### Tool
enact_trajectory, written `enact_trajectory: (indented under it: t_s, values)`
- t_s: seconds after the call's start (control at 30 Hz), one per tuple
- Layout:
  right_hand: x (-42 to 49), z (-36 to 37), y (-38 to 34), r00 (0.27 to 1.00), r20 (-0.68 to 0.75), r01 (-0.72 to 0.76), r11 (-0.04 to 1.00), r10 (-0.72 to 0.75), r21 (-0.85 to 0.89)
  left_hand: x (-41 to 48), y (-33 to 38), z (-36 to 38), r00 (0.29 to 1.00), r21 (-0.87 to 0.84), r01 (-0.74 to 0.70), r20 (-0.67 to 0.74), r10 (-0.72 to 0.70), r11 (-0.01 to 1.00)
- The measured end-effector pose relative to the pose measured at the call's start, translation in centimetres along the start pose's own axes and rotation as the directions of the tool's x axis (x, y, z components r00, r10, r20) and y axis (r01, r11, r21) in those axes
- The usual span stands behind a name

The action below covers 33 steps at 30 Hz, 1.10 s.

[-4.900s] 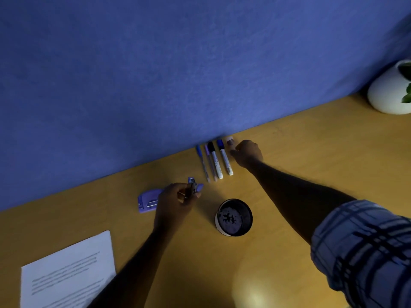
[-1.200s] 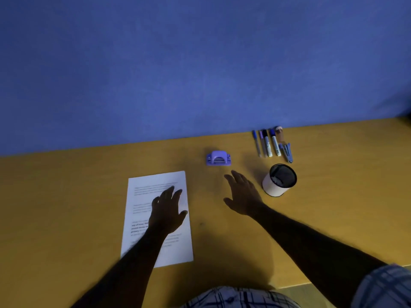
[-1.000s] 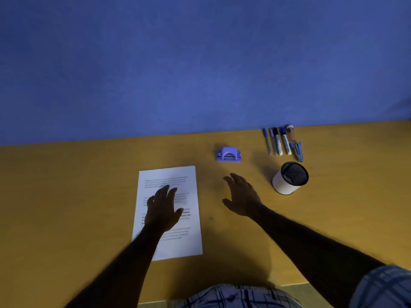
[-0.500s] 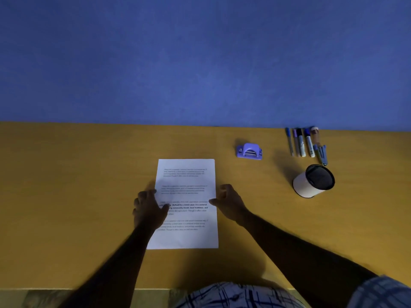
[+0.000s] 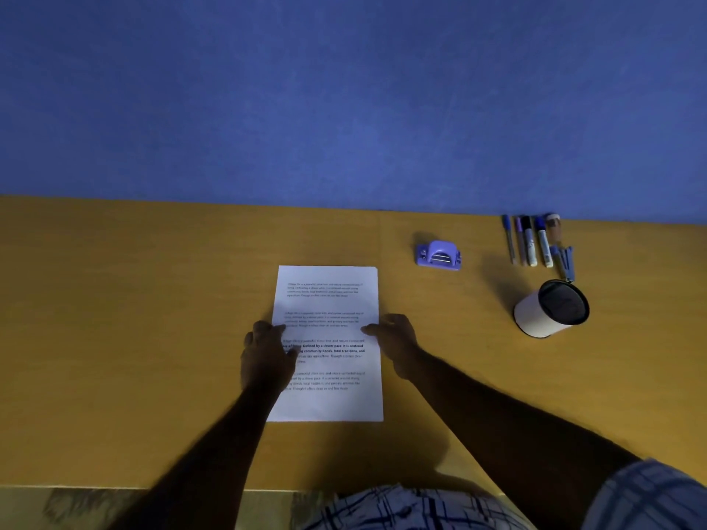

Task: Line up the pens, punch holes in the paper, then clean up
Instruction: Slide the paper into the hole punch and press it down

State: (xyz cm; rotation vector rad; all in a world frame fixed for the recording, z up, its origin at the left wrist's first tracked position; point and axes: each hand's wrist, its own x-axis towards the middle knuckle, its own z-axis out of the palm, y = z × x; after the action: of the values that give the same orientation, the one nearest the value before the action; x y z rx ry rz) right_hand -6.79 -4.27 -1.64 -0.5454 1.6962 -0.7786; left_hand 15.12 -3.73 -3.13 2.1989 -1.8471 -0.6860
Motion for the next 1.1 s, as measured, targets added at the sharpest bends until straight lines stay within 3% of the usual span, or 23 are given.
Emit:
enact_trajectory:
  t_s: [0.23,0.33,0.6,0.93,1.1]
  values:
    - [0.3,0.5,-0.7,0.993,0.047,-0.118,0.985,0.113,0.127,-0.2,0.0,0.0,1.000,0.001,-0.028,-0.008,0.028,1.000]
    - [0.3,0.9,-0.9,0.982,0.116,-0.160,0.982,0.148,0.103,-0.2,0.0,0.0,0.999,0.006,-0.032,-0.005,0.032,0.999]
    - [-0.1,1.7,0.2,0.998,0.052,0.029,0.978,-0.019,-0.209,-0.1,-0.2,0.0,1.000,0.014,-0.022,-0.002,0.022,1.000]
    - [-0.3,1.0,1.1,0.995,0.089,0.059,0.988,-0.047,-0.142,-0.2,-0.5,0.0,0.998,0.032,-0.063,-0.005,0.064,0.997]
    - [0.0,-0.4,1.4,0.995,0.097,0.023,0.999,-0.019,-0.038,0.2,-1.2,0.4,1.000,-0.033,-0.020,-0.015,0.019,0.999]
